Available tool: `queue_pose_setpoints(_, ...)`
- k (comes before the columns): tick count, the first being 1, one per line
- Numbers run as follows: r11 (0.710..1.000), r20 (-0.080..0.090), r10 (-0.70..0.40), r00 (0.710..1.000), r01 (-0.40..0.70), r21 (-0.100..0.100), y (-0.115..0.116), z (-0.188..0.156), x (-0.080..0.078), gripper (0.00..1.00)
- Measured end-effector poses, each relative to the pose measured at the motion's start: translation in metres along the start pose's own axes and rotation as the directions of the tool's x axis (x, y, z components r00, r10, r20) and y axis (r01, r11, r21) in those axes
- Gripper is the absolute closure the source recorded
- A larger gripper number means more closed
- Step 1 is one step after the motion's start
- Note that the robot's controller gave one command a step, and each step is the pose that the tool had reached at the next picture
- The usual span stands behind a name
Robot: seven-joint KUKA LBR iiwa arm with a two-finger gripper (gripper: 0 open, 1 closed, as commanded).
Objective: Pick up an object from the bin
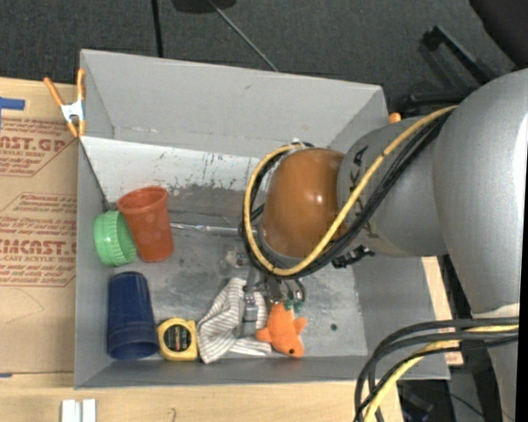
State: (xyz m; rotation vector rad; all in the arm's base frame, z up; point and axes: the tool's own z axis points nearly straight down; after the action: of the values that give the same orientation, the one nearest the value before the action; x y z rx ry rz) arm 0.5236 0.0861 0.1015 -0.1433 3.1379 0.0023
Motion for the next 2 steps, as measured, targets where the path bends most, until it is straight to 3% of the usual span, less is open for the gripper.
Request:
queue_pose_setpoints(1,1.0,-0.001,0.009,1.0,-0.009,0.0,0.0145,0.0317,0.0096,1.0)
queue_pose_setpoints(2,1.0,-0.001,0.009,1.0,-0.009,0.0,0.0145,0.0317,0.0096,1.0)
